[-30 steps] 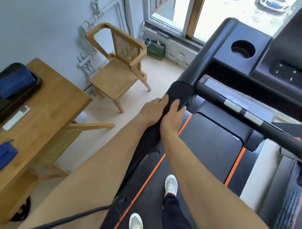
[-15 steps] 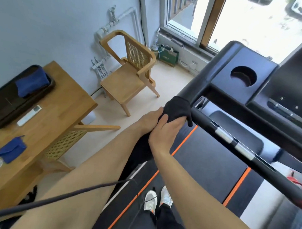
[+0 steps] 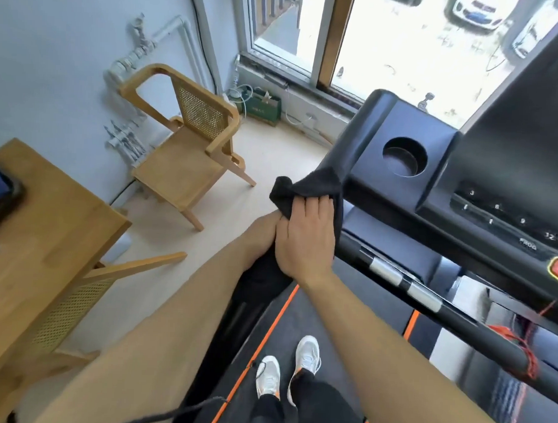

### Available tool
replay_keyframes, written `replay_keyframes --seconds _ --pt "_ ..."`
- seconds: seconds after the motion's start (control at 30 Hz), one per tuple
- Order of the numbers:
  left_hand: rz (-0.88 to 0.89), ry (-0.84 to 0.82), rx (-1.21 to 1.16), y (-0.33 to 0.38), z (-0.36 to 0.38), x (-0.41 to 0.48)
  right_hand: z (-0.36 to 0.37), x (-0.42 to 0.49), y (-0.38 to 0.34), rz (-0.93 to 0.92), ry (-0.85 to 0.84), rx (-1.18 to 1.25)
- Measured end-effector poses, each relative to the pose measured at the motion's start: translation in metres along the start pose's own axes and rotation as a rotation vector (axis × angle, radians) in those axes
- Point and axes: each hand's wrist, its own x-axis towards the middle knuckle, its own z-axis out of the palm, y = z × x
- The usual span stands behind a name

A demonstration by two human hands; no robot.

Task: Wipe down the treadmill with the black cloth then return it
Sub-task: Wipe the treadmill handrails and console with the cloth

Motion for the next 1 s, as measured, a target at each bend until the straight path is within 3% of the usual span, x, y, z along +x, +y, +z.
replay_keyframes --seconds 0.13,0.27,0.37,0.5,0.6,0.73,0.8,0.93,1.0 --pt "0.022 0.017 0.040 0.039 0.018 0.044 -0.012 0.056 0.032 0.041 -0.014 -0.129" --pt "0.057 0.070 0.144 0.026 0.018 0.055 -0.018 0.044 0.039 -0.027 -0.021 -0.165" --pt "-0.041 0.038 0.004 0.043 0.024 0.071 -0.022 0.080 0.053 -0.040 -0.036 -0.155" --pt "-0.075 0.004 -0.122 0.105 0.045 0.128 -0.027 0.163 0.090 -0.008 -0.020 -0.193" --pt "-0.018 0.014 -0.079 0.156 0.065 0.181 -0.035 0.225 0.123 0.044 -0.051 -0.265" --pt "0.065 -0.027 -0.096 0.211 0.087 0.231 -0.054 0.288 0.152 0.166 -0.187 -0.173" --pt "0.142 -0.035 0.095 0.218 0.091 0.237 -0.056 0.290 0.160 0.179 -0.214 -0.198" --pt "0.454 0.236 0.622 0.186 0.096 0.199 -0.054 0.233 0.162 0.202 -0.105 -0.363" --pt "0.501 0.317 0.788 0.178 0.104 0.191 -0.056 0.222 0.165 0.215 -0.104 -0.364"
